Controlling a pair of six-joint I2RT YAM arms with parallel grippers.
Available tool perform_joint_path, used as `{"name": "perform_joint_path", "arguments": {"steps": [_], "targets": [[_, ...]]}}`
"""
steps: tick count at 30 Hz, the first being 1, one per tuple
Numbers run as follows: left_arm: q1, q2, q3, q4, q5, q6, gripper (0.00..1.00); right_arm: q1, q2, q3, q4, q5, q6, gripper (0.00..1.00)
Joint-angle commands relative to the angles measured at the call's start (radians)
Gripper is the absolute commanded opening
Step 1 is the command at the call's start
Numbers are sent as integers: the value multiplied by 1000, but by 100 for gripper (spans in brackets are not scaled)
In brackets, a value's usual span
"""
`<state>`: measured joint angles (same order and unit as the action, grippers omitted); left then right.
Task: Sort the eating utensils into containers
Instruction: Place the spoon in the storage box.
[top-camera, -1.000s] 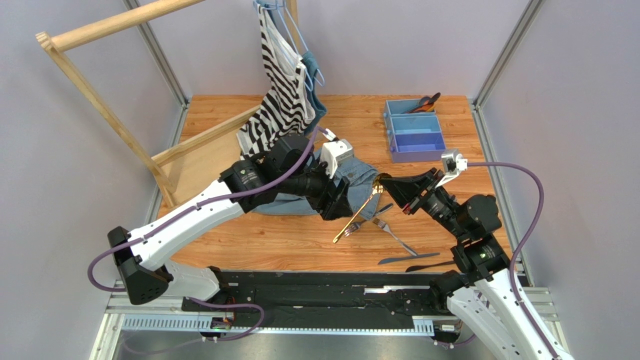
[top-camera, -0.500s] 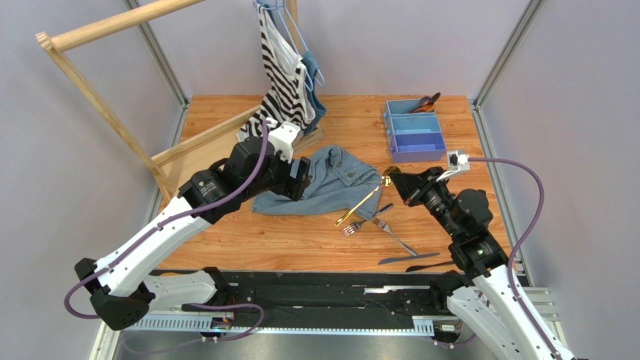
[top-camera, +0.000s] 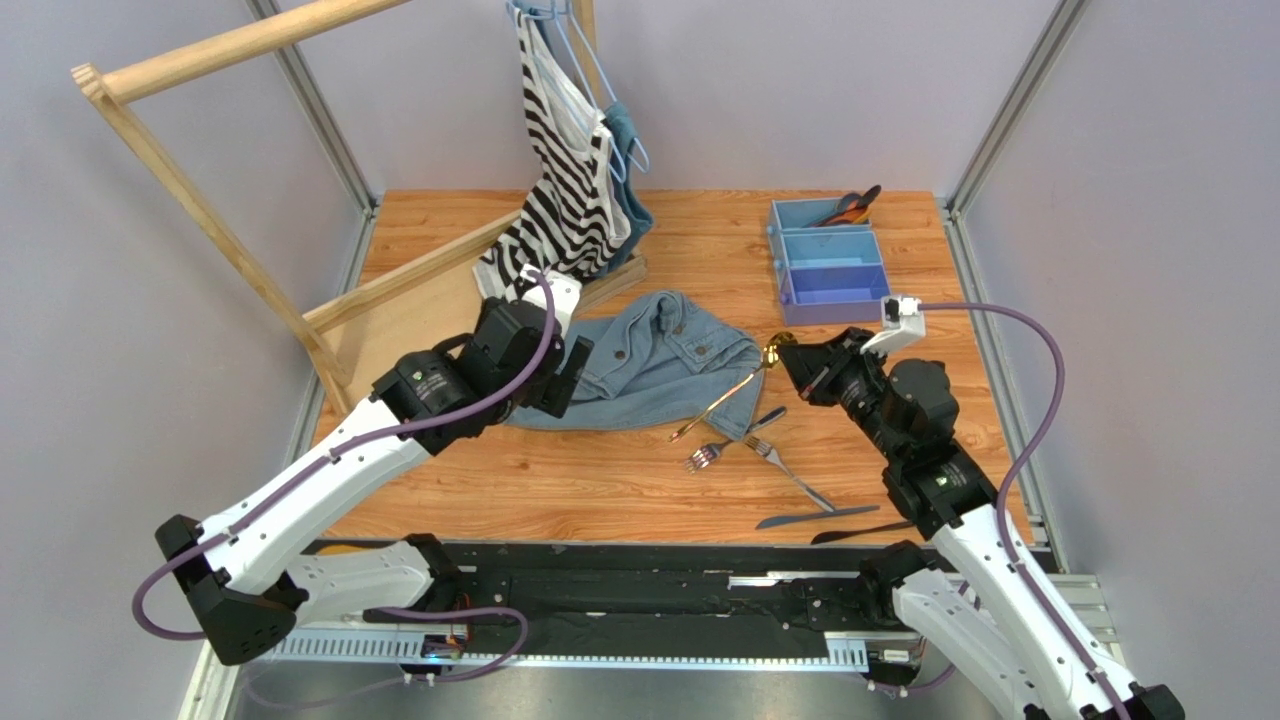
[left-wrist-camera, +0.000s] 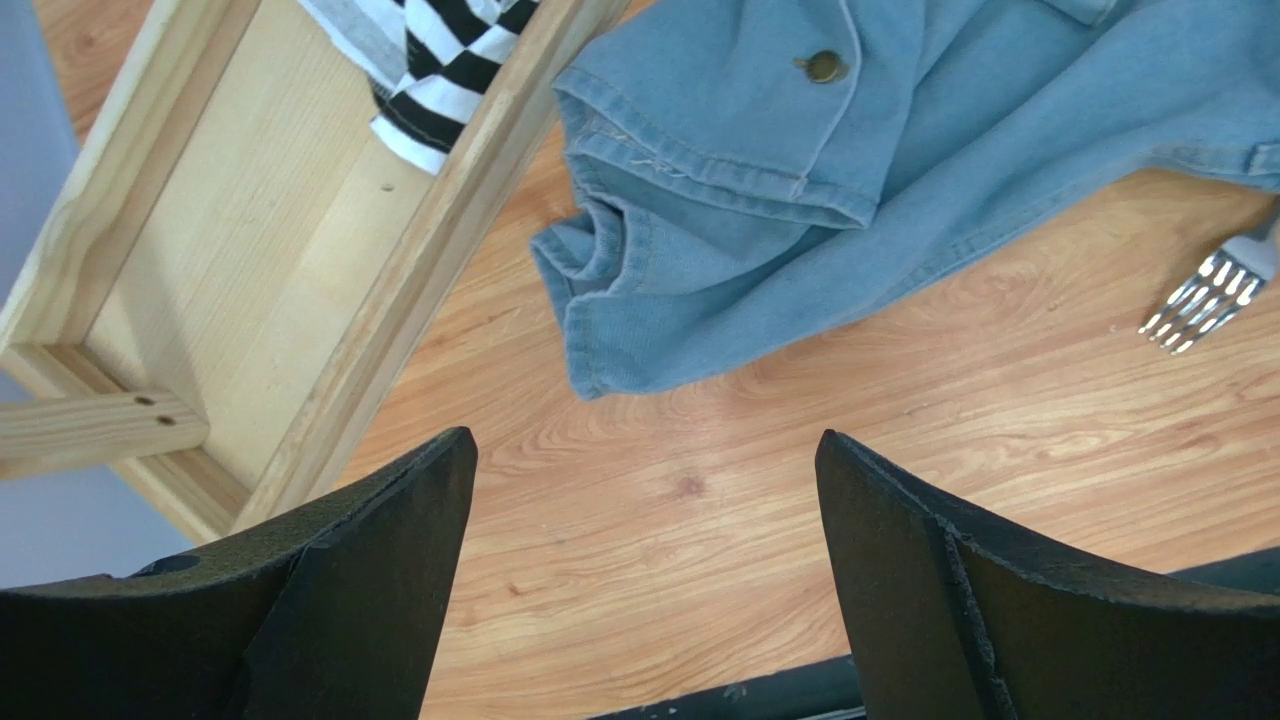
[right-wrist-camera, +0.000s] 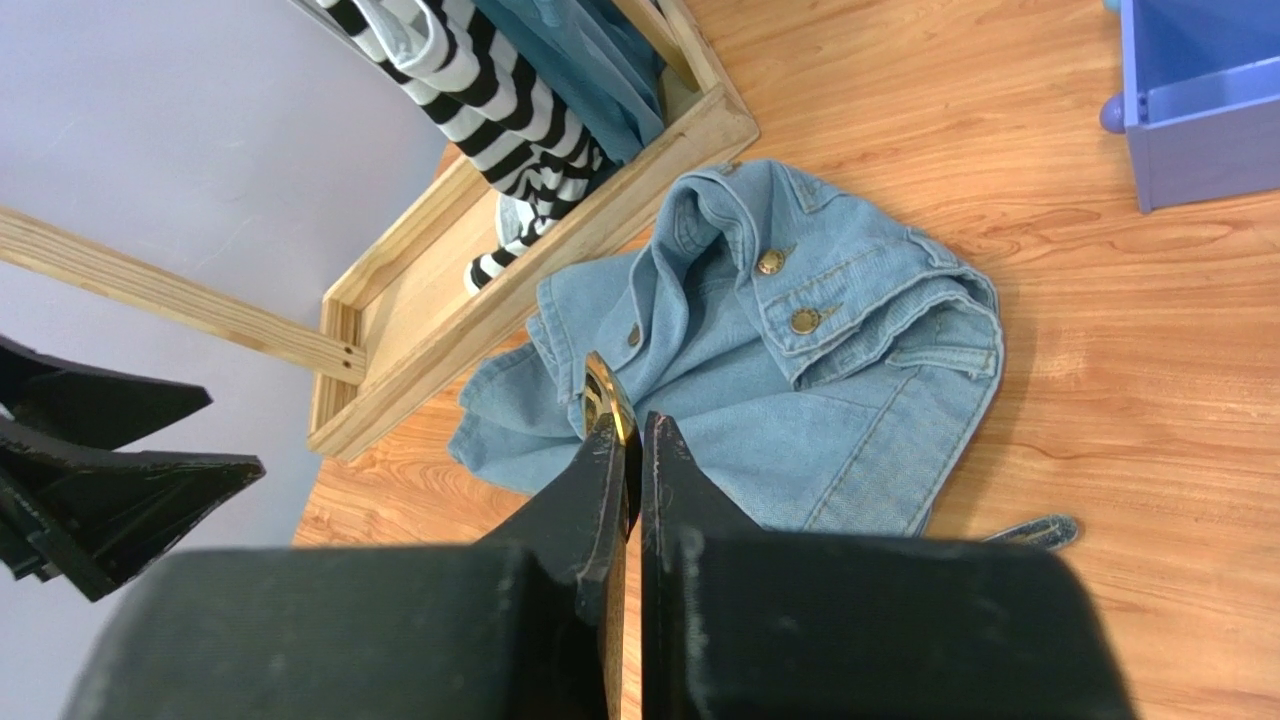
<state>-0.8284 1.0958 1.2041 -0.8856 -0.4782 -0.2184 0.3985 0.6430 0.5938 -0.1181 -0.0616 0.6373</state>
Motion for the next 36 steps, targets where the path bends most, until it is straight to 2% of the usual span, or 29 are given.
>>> {"name": "perform_joint_path", "arguments": {"steps": [1,6,13,21,28,36], "targets": [[8,-65,-26,-9,-71,31,92,-4,30,49,60,11,24,0],[8,-108,-110,8,-65,4,92,-6,121,96,69,32,27,0],[8,-139,-150,-47,-161,-32,92,-49,286,219,93,49,28,0],[8,-166,-161,-50,-177,-39,92,-242,512,391,150,-84,65,0],[8,-172,-164,-42,-155,-29,92,-354,745,696,71,-92,-10,0],[8,-149,-170,-30,-111,-16,92,-389,1036,1006,15,-30,-33,0]]}}
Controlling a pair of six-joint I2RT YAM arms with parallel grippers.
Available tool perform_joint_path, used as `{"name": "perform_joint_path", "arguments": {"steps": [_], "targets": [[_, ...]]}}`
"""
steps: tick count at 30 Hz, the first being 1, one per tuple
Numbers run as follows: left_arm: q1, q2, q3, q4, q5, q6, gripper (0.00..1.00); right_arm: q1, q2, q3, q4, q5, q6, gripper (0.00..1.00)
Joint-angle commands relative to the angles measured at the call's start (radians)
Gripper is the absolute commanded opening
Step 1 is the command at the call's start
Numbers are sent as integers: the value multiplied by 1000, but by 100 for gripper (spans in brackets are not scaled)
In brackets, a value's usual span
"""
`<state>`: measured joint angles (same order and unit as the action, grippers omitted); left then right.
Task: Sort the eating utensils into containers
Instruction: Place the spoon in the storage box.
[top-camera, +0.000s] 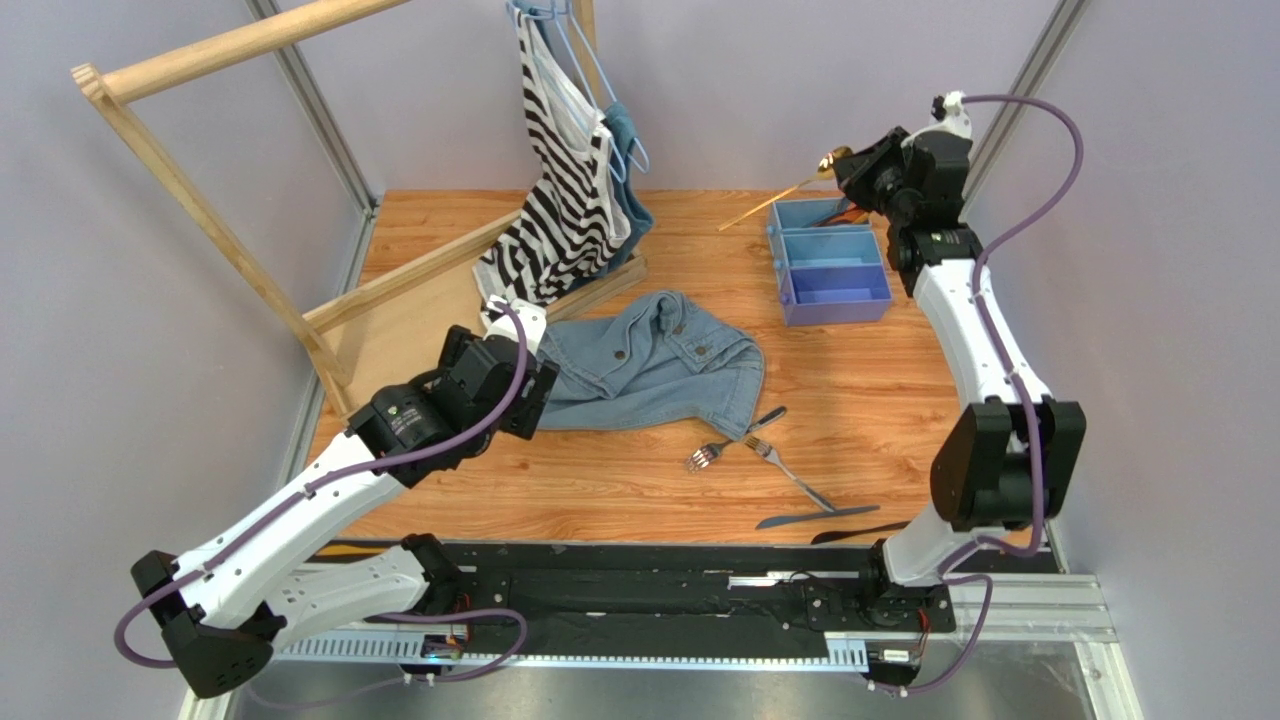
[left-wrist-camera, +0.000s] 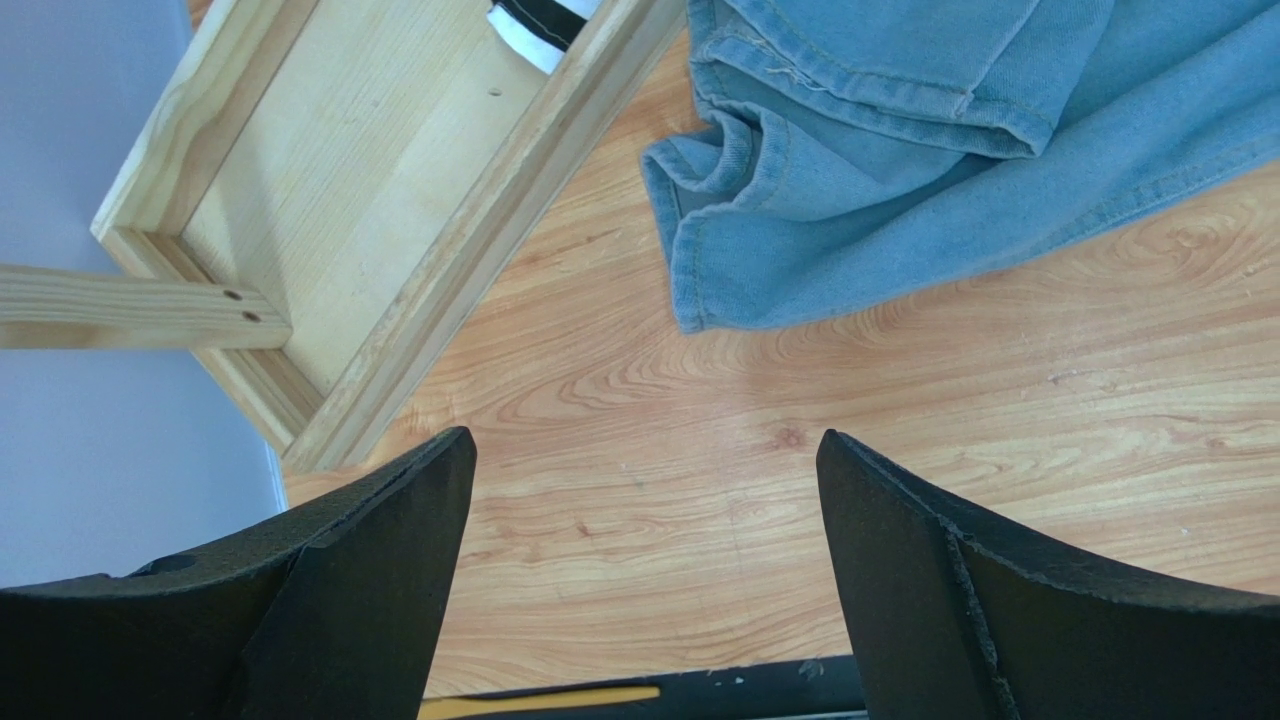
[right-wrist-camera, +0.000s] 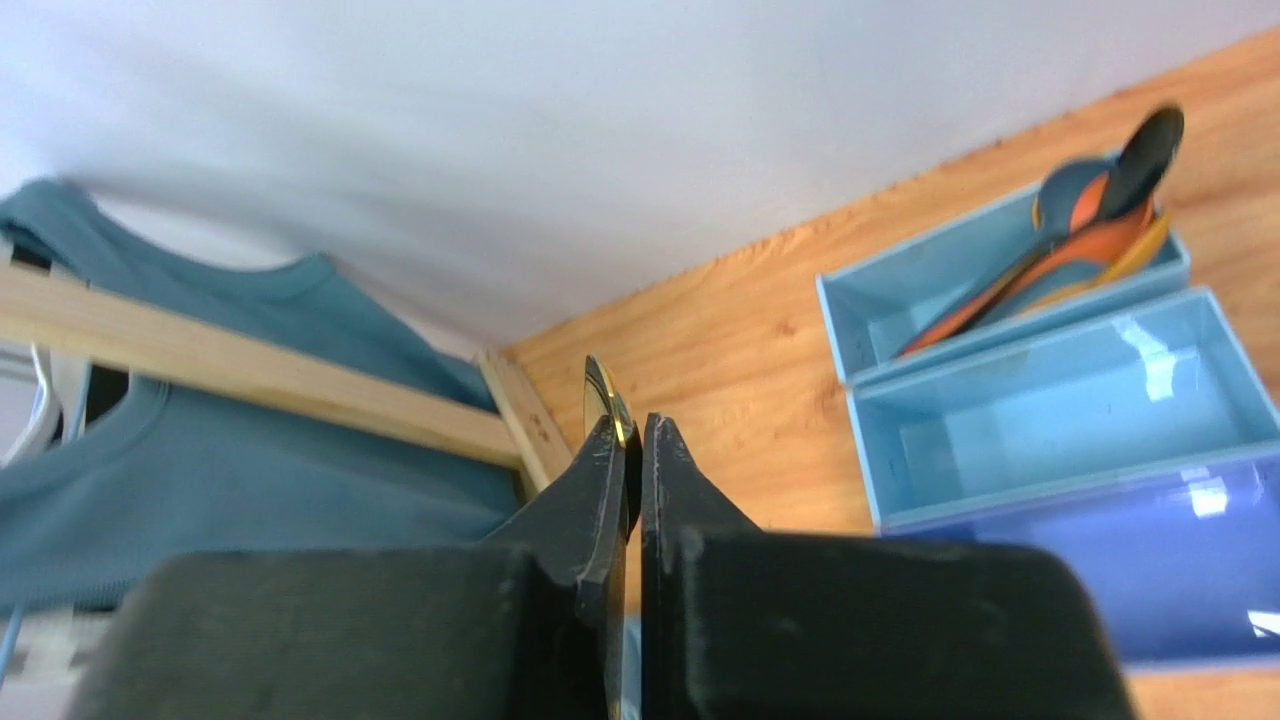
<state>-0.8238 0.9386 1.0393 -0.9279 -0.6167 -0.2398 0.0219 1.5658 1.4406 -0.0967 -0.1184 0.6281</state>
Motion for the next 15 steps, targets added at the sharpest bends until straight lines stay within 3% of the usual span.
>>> {"name": "perform_joint_path", "arguments": {"steps": [1,9,15], "targets": [[3,12,-5,14,32,8,92,-13,137,196,-15,42,-31,0],[3,25,-8,17,52,13,93,-42,388,576,-117,123,-117,0],[3,25,-13,21,55,16,93,-76,502,662,-104,217,-178,0]]}}
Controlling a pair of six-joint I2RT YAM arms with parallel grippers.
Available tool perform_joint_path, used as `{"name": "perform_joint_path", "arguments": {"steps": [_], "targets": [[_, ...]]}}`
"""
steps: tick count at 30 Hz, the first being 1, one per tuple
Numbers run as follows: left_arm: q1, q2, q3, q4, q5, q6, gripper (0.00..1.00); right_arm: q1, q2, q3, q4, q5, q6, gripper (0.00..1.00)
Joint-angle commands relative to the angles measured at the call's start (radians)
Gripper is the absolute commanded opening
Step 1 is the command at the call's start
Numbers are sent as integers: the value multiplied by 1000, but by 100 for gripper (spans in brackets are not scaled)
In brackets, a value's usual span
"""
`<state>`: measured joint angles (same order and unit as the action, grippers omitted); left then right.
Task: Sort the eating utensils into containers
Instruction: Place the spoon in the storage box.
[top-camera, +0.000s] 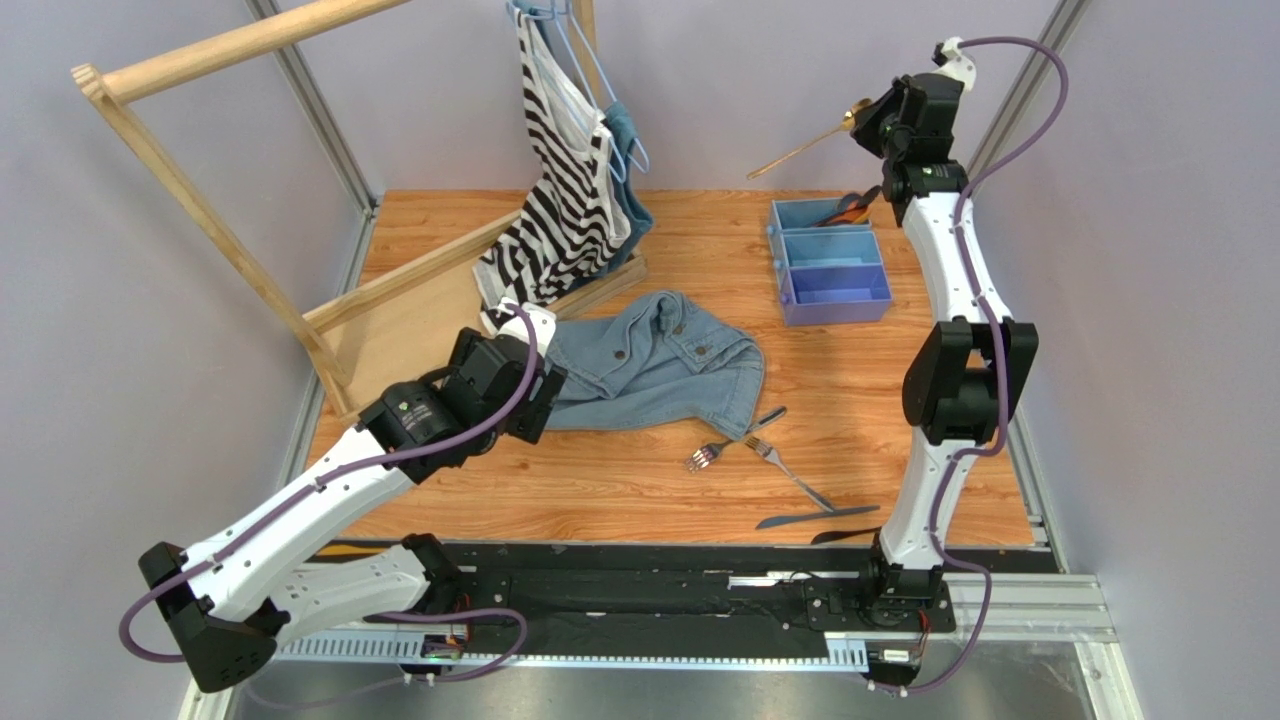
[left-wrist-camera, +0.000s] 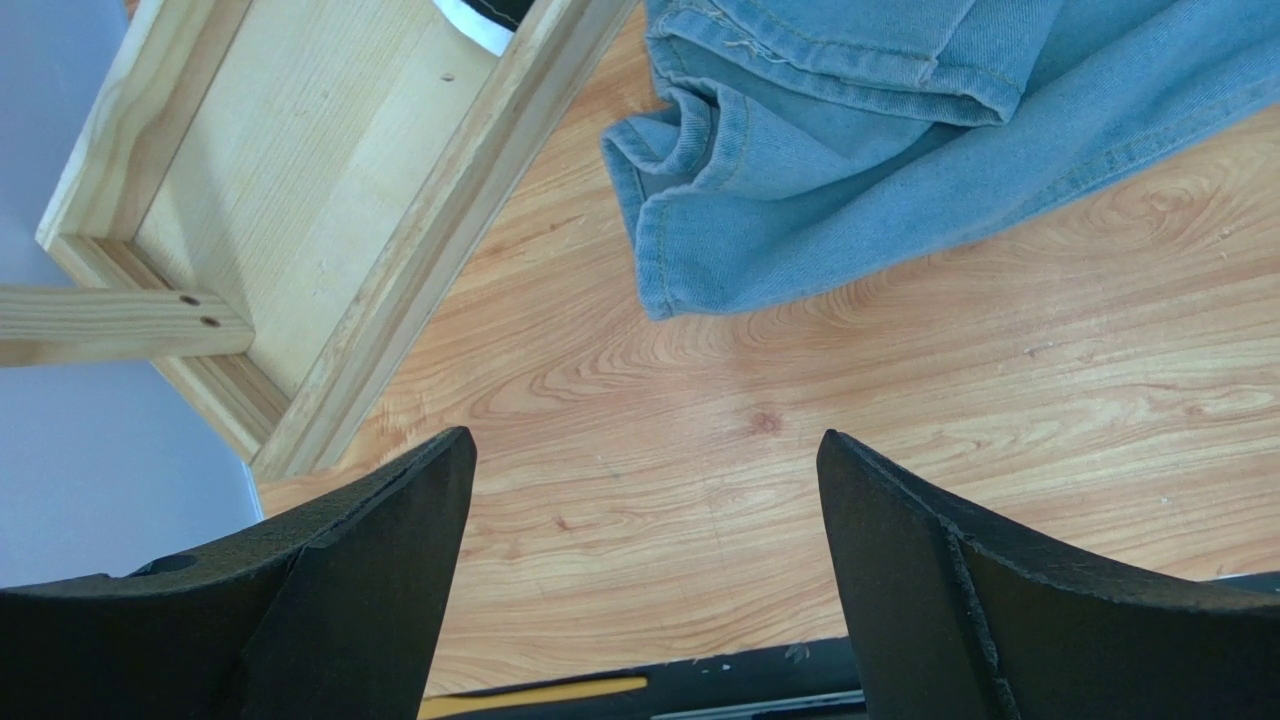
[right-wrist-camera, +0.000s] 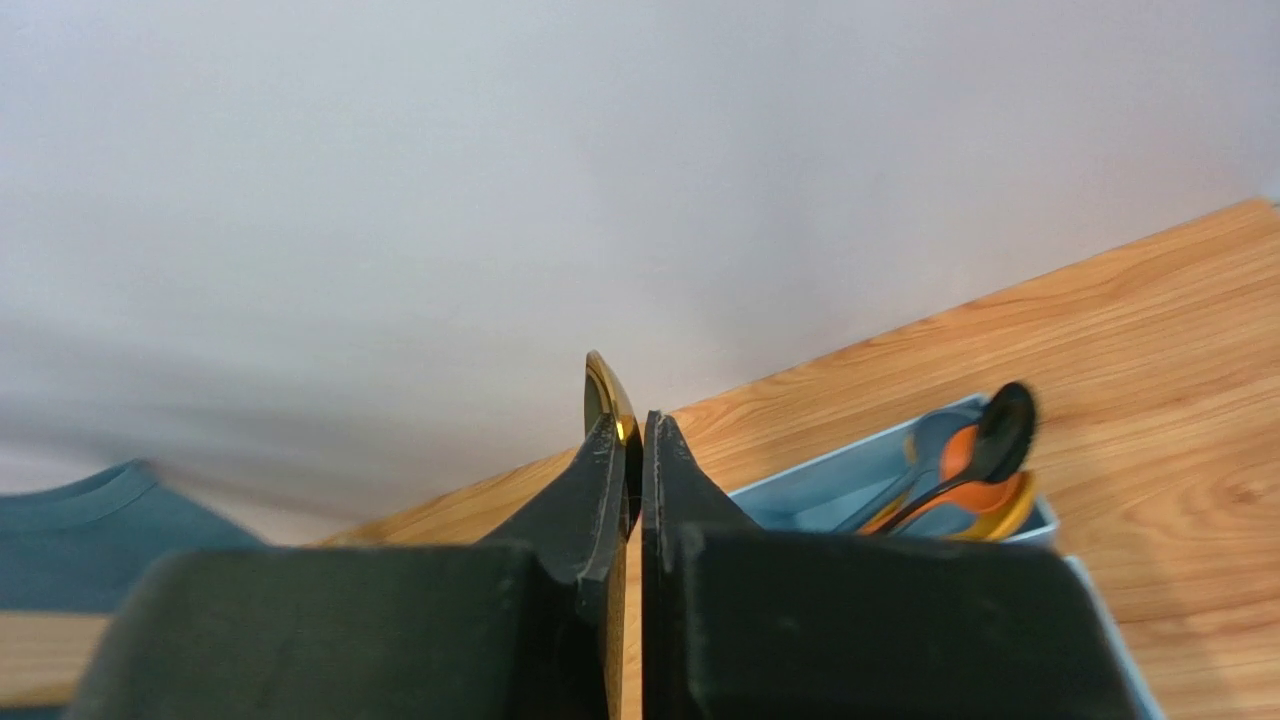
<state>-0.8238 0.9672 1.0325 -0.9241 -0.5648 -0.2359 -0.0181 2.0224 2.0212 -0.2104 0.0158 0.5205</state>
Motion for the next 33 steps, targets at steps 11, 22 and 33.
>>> {"name": "perform_joint_path", "arguments": {"steps": [11,22,33], "targets": [[6,19,-9,14,-1,12,93,-59,136,108,34,184,-142,0],[18,38,-9,19,13,17,93,-63,193,94,59,227,-168,0],[20,51,-9,18,20,18,93,-60,228,37,92,202,-128,0]]}}
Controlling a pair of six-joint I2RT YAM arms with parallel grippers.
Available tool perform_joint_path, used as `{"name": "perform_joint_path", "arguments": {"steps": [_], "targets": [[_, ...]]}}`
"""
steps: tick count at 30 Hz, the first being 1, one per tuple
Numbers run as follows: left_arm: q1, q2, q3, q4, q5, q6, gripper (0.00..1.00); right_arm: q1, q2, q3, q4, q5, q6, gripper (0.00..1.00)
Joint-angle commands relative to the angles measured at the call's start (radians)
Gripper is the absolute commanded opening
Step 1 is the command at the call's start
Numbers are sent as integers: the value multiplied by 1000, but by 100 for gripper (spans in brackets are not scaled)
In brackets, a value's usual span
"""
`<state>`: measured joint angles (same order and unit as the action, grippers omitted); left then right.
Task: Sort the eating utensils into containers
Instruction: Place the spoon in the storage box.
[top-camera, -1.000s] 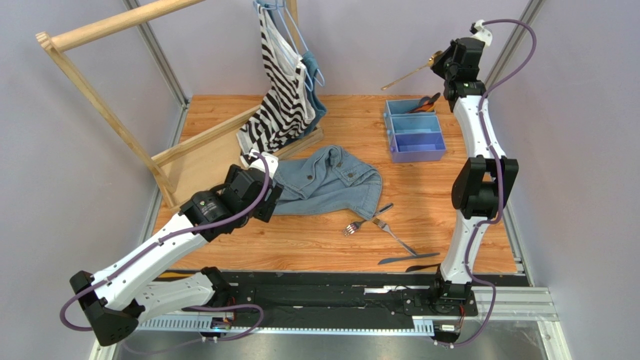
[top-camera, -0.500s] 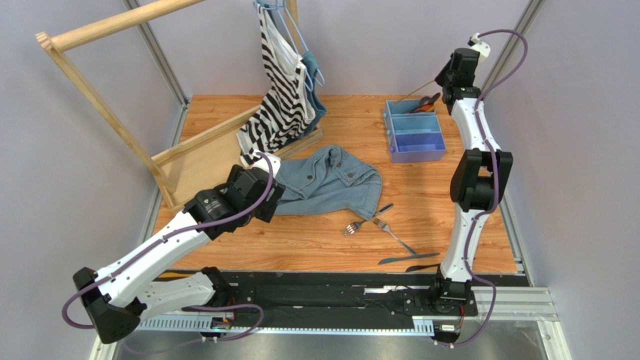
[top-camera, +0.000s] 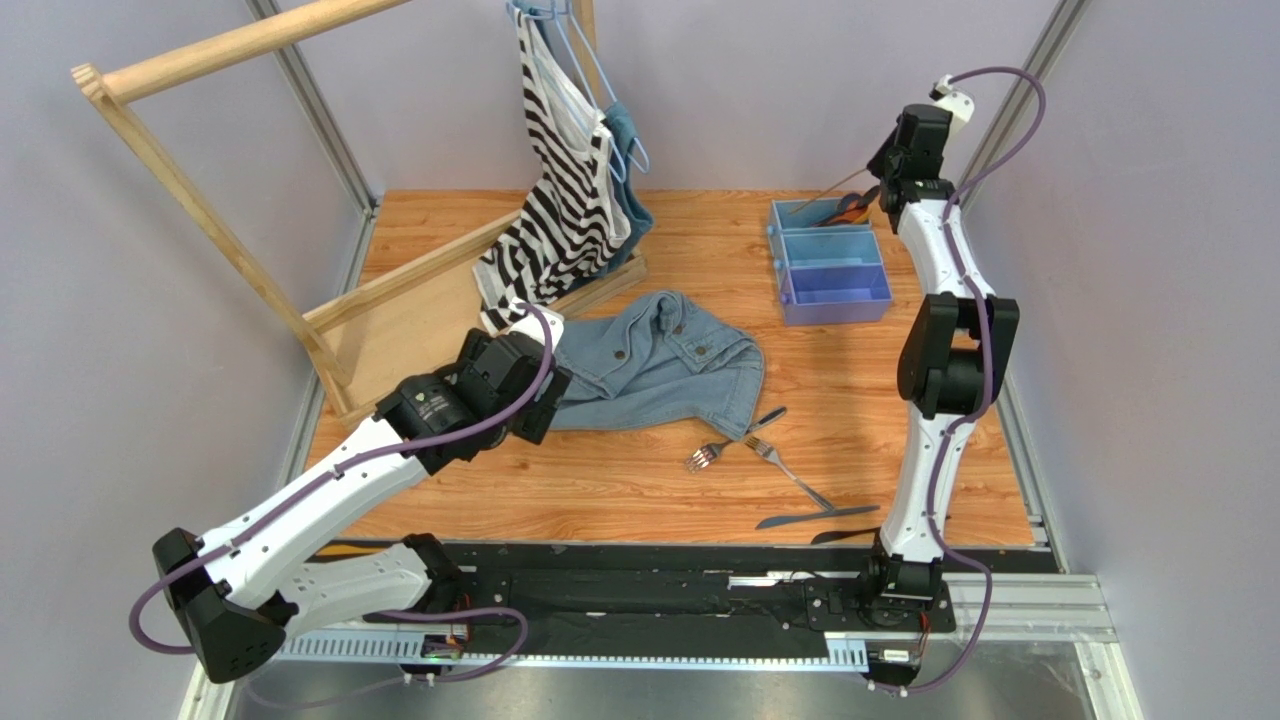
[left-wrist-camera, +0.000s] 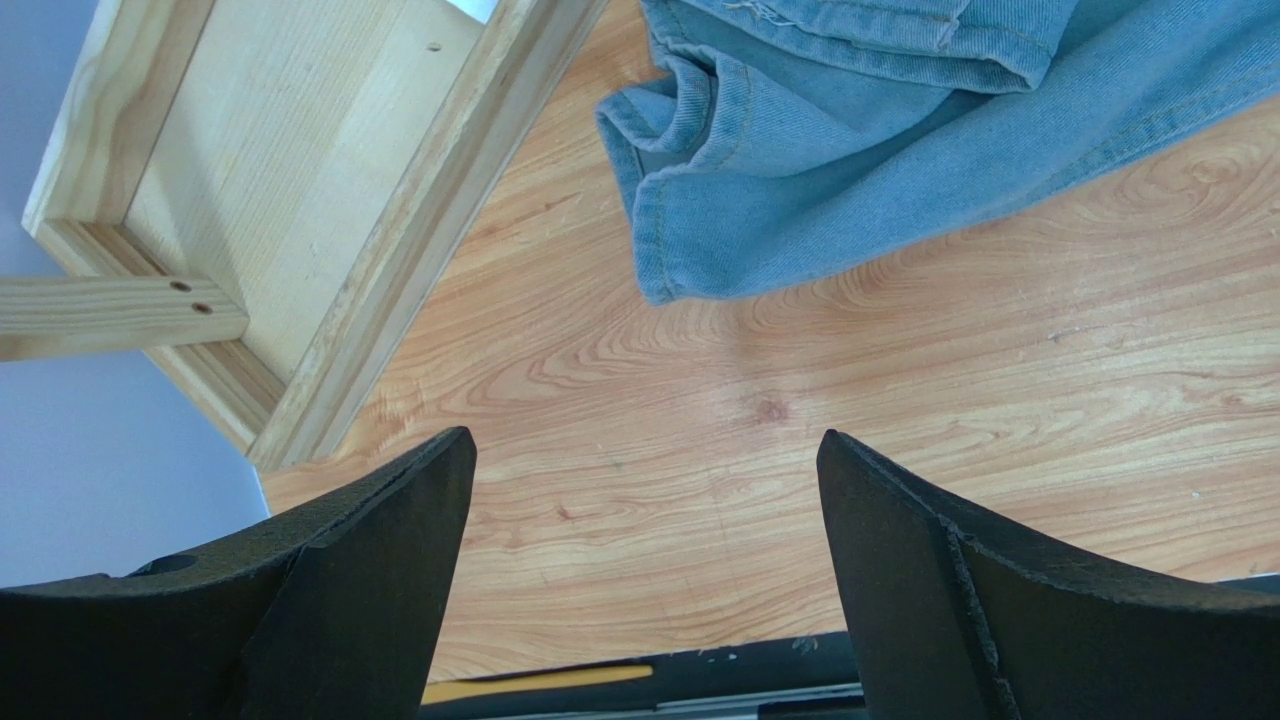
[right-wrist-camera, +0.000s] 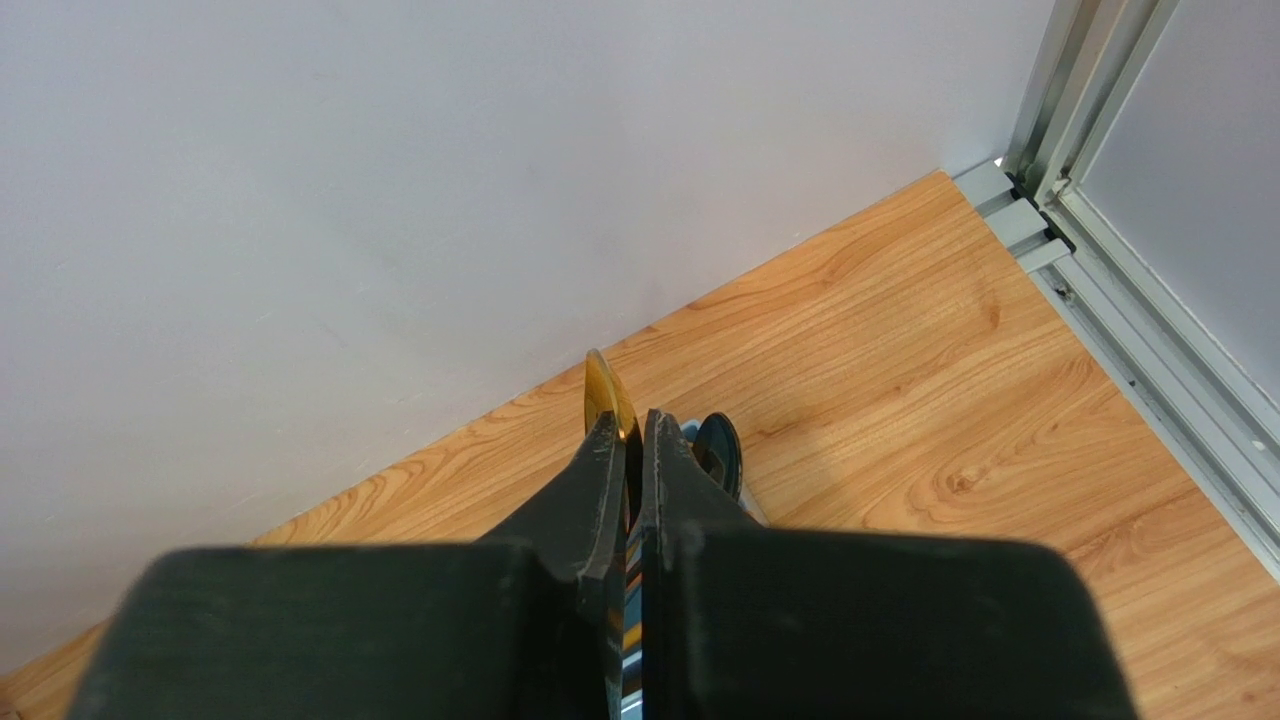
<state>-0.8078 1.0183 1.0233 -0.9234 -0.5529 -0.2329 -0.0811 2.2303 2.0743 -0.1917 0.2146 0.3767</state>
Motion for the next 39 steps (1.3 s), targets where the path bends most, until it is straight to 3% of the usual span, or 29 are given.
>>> {"name": "perform_joint_path", "arguments": {"steps": [1,15,21,28,39], "targets": [[5,0,-2,17,8,15,93,4,22,-22,77,0,18,0],[6,12,-3,18,25,20,93,38,11,-148,120,-46,16,2],[5,25,-2,15,28,18,93,40,15,-166,104,-66,16,12],[6,25,-2,15,25,18,93,40,-9,-200,100,-46,27,32],[6,26,-3,15,22,17,93,38,-84,-250,138,-67,40,49]]}}
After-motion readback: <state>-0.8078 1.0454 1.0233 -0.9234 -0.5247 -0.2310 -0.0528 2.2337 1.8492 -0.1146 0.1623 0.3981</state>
